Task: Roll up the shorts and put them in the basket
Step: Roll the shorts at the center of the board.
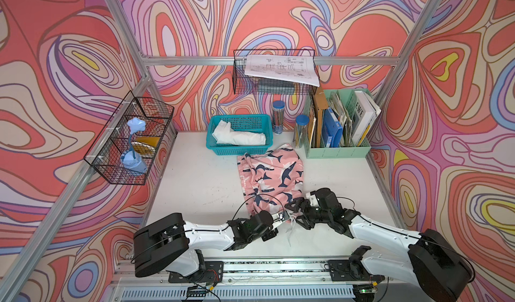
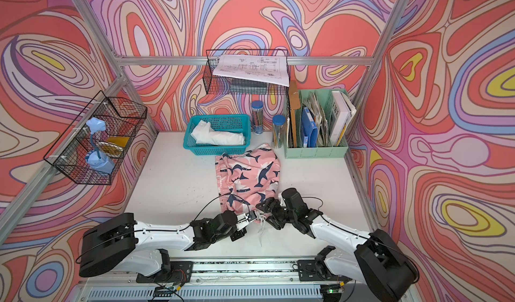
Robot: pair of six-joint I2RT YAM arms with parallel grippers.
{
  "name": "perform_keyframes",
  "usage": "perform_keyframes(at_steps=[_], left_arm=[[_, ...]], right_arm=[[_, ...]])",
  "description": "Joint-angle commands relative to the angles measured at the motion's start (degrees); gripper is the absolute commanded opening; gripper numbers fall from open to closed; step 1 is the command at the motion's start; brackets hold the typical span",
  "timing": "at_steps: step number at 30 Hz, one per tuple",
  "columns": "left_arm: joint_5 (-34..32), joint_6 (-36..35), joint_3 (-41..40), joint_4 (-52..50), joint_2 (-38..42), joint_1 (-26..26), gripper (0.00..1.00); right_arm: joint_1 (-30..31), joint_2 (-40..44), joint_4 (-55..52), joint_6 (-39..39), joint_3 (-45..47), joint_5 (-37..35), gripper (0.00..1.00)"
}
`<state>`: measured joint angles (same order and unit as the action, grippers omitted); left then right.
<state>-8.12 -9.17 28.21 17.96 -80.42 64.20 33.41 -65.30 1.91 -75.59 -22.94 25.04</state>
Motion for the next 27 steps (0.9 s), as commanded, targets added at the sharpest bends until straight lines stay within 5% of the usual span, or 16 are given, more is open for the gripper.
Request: perform_keyframes(at_steps=[1, 7, 12, 27], left_arm=[[7.0, -0.4, 4.0, -8.7, 2.1, -1.5, 0.0], [16.8, -2.2, 10.1, -19.9, 3.4, -5.4, 0.0], [25.3, -5.3, 18.1, -29.7, -0.7, -9.5, 0.0], [42.5, -17.7, 44.4, -57.7, -20.3, -18.5, 0.0]], right_arm=[[-0.1, 4.6, -11.0, 7.8, -3.6, -8.4, 0.84], [-0.2, 16.3, -23.5, 10.3, -5.6, -22.4, 0.84], [-0.3, 25.9, -30.5, 22.2, -7.7, -32.4, 0.83], [-0.1, 32.6, -13.6, 70.7, -2.8, -32.8, 0.8]])
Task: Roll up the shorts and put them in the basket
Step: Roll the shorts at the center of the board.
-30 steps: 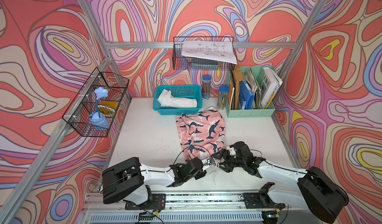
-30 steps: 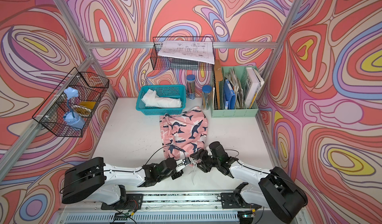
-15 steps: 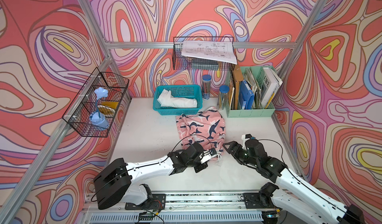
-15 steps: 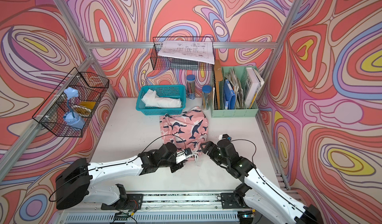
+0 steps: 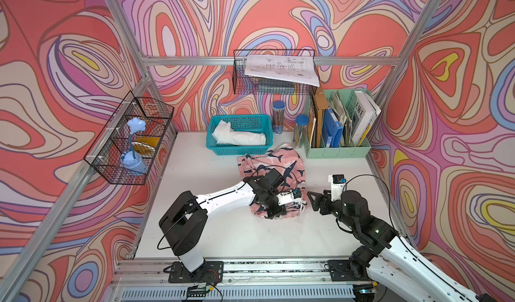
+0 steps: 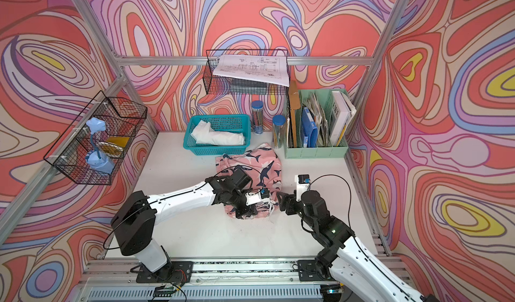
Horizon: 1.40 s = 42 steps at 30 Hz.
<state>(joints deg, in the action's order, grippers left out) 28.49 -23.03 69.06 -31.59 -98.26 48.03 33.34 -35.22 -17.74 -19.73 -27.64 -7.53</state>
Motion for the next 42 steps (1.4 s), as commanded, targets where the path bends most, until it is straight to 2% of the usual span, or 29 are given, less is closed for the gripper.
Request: perform_keyframes(at_steps=[1, 3, 6, 12, 17, 21, 26, 31, 37, 42], left_arm=[[6.6, -4.2, 4.9, -9.2, -3.6, -3.1, 0.0], [7.4, -5.7, 7.7, -11.8, -6.3, -4.5, 0.0], [8.8, -7.2, 11.9, -15.7, -10.3, -6.2, 0.0], [9.5, -10.1, 18.5, -22.3, -17.0, -7.4, 0.0], [11.5, -10.9, 19.6, -24.2, -18.4, -7.5, 0.0], [12.4, -10.5, 19.9, -24.8, -19.9, -7.5, 0.0], [12.7, -9.7, 21.4, -26.2, -23.0, -7.5, 0.0], [9.7, -8.0, 22.3, -25.8, -25.5, -7.7, 0.0], [8.3, -6.4, 24.1, -26.2, -27.7, -8.6, 0.0], [8.7, -5.2, 25.0, -25.8, -28.0, -9.3, 0.0]], right_arm=[[0.0, 3.5, 7.5, 17.9, 2.5, 0.3, 0.8], [0.0, 5.8, 10.8, 23.8, 4.2, 3.3, 0.8], [-0.1, 7.2, 13.3, 28.7, 5.5, 6.3, 0.79], [0.2, 4.0, 12.4, 35.3, 5.1, 10.6, 0.76], [0.6, 2.7, 11.4, 44.4, 3.5, 12.4, 0.75], [1.3, -1.2, 3.5, 54.8, -0.1, 15.3, 0.73], [2.0, 0.8, 2.8, 63.8, 2.4, 17.2, 0.73], [5.4, 4.0, 5.4, 72.7, 5.2, 14.9, 0.73], [8.2, -0.8, -1.4, 87.4, 2.2, 11.2, 0.71], [8.3, -4.3, -2.4, 90.6, 2.2, 12.3, 0.69]])
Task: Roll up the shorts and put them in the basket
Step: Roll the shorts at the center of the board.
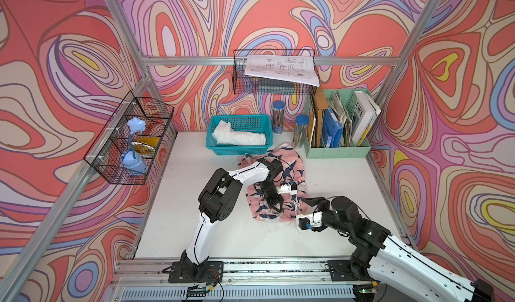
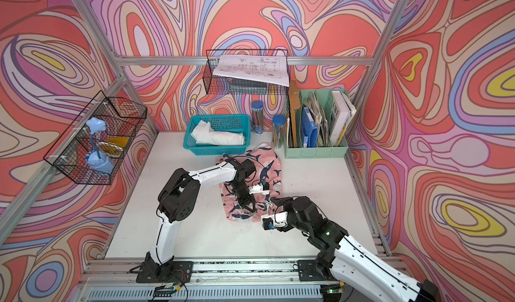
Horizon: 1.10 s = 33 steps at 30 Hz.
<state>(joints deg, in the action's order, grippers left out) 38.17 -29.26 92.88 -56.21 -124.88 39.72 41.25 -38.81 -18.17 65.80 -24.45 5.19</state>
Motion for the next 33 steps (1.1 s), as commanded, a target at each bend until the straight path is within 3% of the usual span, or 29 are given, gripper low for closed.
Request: perform_keyframes(at_steps=[1, 6, 8, 16, 20, 24, 27, 33], left_arm=[[-0.3, 1.1, 1.6, -1.3, -1.3, -1.3, 0.0], [5.3, 0.4, 3.6, -4.7, 2.5, -1.5, 0.0], [4.7, 1.0, 1.8, -3.6, 6.0, -1.5, 0.0], [7.9, 2.8, -9.1, 2.1, 18.7, 0.3, 0.0], [9.6, 5.4, -12.8, 4.3, 18.5, 1.0, 0.0], [13.6, 7.0, -15.0, 5.7, 16.9, 3.0, 0.0], [13.3, 6.5, -15.4, 5.4, 16.0, 5.3, 0.0], [14.5, 6.8, -14.2, 5.9, 11.7, 4.6, 0.0]], right_arm=[[0.4, -1.2, -1.7, 5.6, -0.8, -0.1, 0.68], [0.8, 1.3, 3.7, 7.1, 1.4, -1.1, 0.65], [0.8, 5.5, 9.8, 3.9, 2.9, -1.3, 0.65], [0.8, 14.8, 9.9, -4.5, 2.9, -4.1, 0.62], [0.8, 17.3, 7.6, -15.0, 2.1, -3.4, 0.56], [0.8, 22.3, 6.7, -21.8, 1.9, -4.1, 0.37], [0.8, 24.8, 3.9, -22.5, 0.8, -5.6, 0.36], [0.8, 26.3, -3.6, -22.9, -1.2, -5.9, 0.34]])
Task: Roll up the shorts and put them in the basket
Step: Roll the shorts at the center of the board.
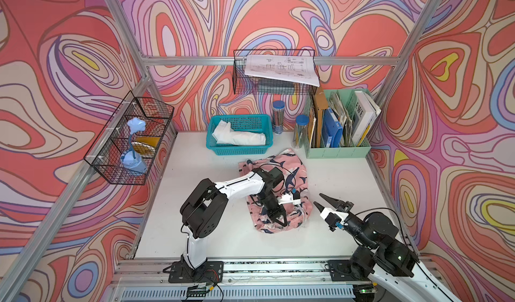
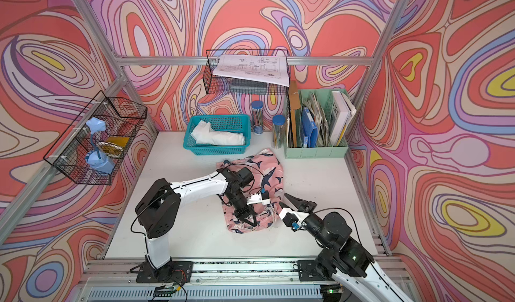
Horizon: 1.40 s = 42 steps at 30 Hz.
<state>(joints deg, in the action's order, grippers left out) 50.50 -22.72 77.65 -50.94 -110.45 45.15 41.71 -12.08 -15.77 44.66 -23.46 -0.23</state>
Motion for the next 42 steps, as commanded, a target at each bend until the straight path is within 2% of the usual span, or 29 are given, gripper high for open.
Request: perform_keyframes(at_steps=[1, 4, 12, 15, 17, 20, 30, 35, 42], left_arm=[[2.0, 0.3, 1.5, 0.8, -3.8, -1.1, 0.0], [1.1, 0.7, 2.7, 1.5, -6.7, -2.5, 0.0], [-0.3, 1.3, 6.1, 2.4, -11.1, -4.8, 0.0], [-0.3, 1.0, 6.7, 2.0, -13.1, -5.3, 0.0], [-0.2, 0.8, 7.3, 1.2, -14.6, -5.5, 0.0], [-0.1, 0.0, 8.6, -0.8, -16.6, -5.5, 0.0], [0.1, -0.3, 10.2, -2.8, -19.0, -6.8, 0.0], [0.1, -0.4, 11.0, -4.1, -19.8, -6.9, 0.0], [-0.7, -0.6, 11.5, -5.1, -19.7, -6.9, 0.0]], right_arm=[[0.4, -1.6, -8.9, -0.4, -3.2, -0.1, 0.33], [0.4, -6.2, -14.2, 3.8, -5.2, 2.4, 0.36], [0.4, -13.8, -13.4, 13.6, -4.8, 7.7, 0.53], [0.4, -16.4, -14.4, 16.9, -5.4, 10.7, 0.56], [0.4, -18.0, -15.4, 20.9, -5.4, 11.1, 0.57], [0.4, -20.9, -17.3, 26.0, -5.3, 10.3, 0.65], [0.8, -29.2, -14.6, 31.8, -3.7, 13.5, 0.66], [1.8, -36.2, -15.2, 35.4, -4.6, 13.1, 0.65], [1.7, -43.9, -8.1, 37.1, -3.8, 12.1, 0.65]])
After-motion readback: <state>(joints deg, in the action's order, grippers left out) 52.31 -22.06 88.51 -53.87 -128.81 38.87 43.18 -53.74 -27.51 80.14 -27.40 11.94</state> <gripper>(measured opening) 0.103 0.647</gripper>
